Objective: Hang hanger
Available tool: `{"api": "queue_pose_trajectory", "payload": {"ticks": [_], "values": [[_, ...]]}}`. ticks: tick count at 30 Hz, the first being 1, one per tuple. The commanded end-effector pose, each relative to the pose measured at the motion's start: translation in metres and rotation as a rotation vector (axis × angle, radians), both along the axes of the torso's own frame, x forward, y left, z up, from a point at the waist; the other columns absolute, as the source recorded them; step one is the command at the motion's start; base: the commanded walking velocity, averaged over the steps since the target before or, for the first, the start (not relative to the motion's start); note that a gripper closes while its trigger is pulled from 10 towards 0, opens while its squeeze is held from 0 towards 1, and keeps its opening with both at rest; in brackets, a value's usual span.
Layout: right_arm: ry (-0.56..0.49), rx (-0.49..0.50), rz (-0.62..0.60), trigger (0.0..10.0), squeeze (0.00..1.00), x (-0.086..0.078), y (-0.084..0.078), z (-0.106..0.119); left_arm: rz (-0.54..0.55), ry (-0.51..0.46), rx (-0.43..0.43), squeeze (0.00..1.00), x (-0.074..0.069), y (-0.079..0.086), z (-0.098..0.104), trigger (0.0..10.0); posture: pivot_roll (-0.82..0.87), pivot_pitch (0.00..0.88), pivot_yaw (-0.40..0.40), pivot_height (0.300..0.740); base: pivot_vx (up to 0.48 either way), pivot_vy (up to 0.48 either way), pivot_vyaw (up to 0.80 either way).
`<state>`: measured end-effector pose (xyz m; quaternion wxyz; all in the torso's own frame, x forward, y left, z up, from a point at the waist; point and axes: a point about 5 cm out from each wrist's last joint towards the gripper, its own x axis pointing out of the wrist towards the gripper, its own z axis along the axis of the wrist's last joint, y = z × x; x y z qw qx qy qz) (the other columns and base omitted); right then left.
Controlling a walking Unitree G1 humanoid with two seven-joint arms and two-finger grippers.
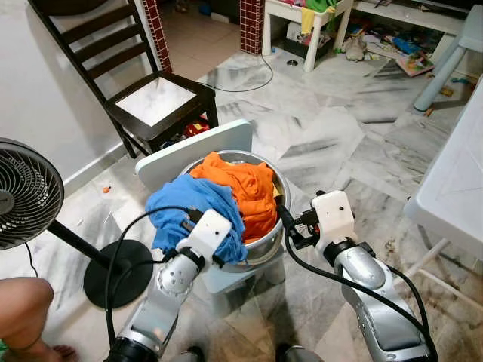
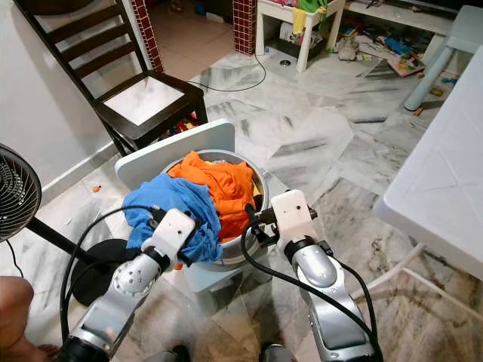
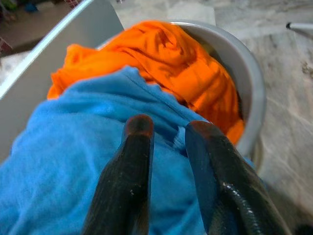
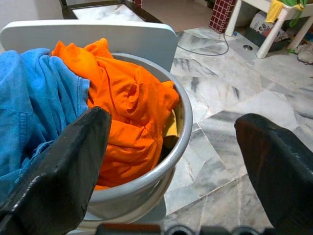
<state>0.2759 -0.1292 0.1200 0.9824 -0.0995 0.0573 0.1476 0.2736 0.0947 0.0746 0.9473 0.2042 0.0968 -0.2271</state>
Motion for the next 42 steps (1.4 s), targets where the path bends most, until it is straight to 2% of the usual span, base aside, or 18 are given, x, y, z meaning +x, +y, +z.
{"api": "queue_pose_trajectory", "payload": {"ticks": [1, 2, 7, 10, 13, 18, 25, 29, 34, 38, 42], "values": [[0.014, -0.006, -0.012, 10.0, 0.0, -0.001, -0.003, -0.005, -0.007, 0.043, 0.023, 1.0, -0.008, 0.0, -0.002, 10.0, -0.07, 0.181, 0.069, 0.74, 0.0, 0.0, 0.0], [0.014, -0.006, -0.012, 10.0, 0.0, -0.001, -0.003, -0.005, -0.007, 0.043, 0.023, 1.0, -0.008, 0.0, -0.002, 10.0, -0.07, 0.181, 0.069, 0.74, 0.0, 0.0, 0.0], [0.017, -0.005, -0.017, 10.0, 0.0, -0.001, 0.0, -0.007, -0.02, 0.122, 0.072, 1.0, -0.025, 0.005, -0.005, 10.0, -0.05, 0.184, 0.079, 0.74, 0.0, 0.0, 0.0], [0.012, 0.007, -0.016, 10.0, 0.0, 0.002, 0.005, -0.006, -0.016, 0.215, 0.104, 1.0, -0.041, 0.012, -0.018, 10.0, -0.03, 0.185, 0.082, 0.74, 0.0, 0.0, 0.0], [0.009, 0.015, -0.012, 10.0, 0.0, 0.002, 0.008, -0.006, -0.016, 0.277, 0.135, 1.0, -0.049, 0.017, -0.024, 10.0, -0.02, 0.193, 0.086, 0.74, 0.0, 0.0, 0.0], [0.022, 0.016, 0.001, 10.0, 0.0, -0.001, 0.009, -0.006, -0.014, 0.301, 0.173, 1.0, -0.048, 0.02, -0.029, 10.0, -0.03, 0.2, 0.093, 0.74, 0.0, 0.0, 0.0], [0.085, -0.042, 0.051, 10.0, 0.0, -0.016, 0.005, -0.008, -0.034, 0.282, 0.196, 1.0, -0.034, 0.011, -0.035, 10.0, -0.07, 0.227, 0.117, 0.74, 0.0, 0.0, 0.0], [0.138, -0.063, 0.086, 10.0, 0.0, -0.028, -0.003, -0.009, -0.059, 0.277, 0.216, 1.0, -0.028, 0.005, -0.041, 10.0, -0.09, 0.243, 0.125, 0.74, 0.0, 0.0, 0.0], [0.156, -0.081, 0.082, 10.0, 0.0, -0.033, -0.013, -0.008, -0.079, 0.275, 0.24, 1.0, -0.026, 0.002, -0.047, 10.0, -0.11, 0.258, 0.129, 0.74, 0.0, 0.0, 0.0], [0.167, -0.088, 0.072, 10.0, 0.0, -0.035, -0.015, -0.008, -0.097, 0.242, 0.258, 1.0, -0.024, -0.001, -0.05, 10.0, -0.12, 0.269, 0.127, 0.74, 0.0, 0.0, 0.0], [0.175, -0.087, 0.077, 10.0, 0.0, -0.038, -0.013, -0.006, -0.108, 0.177, 0.284, 1.0, -0.015, -0.004, -0.049, 10.0, -0.13, 0.274, 0.129, 0.74, 0.0, 0.0, 0.0]]}}
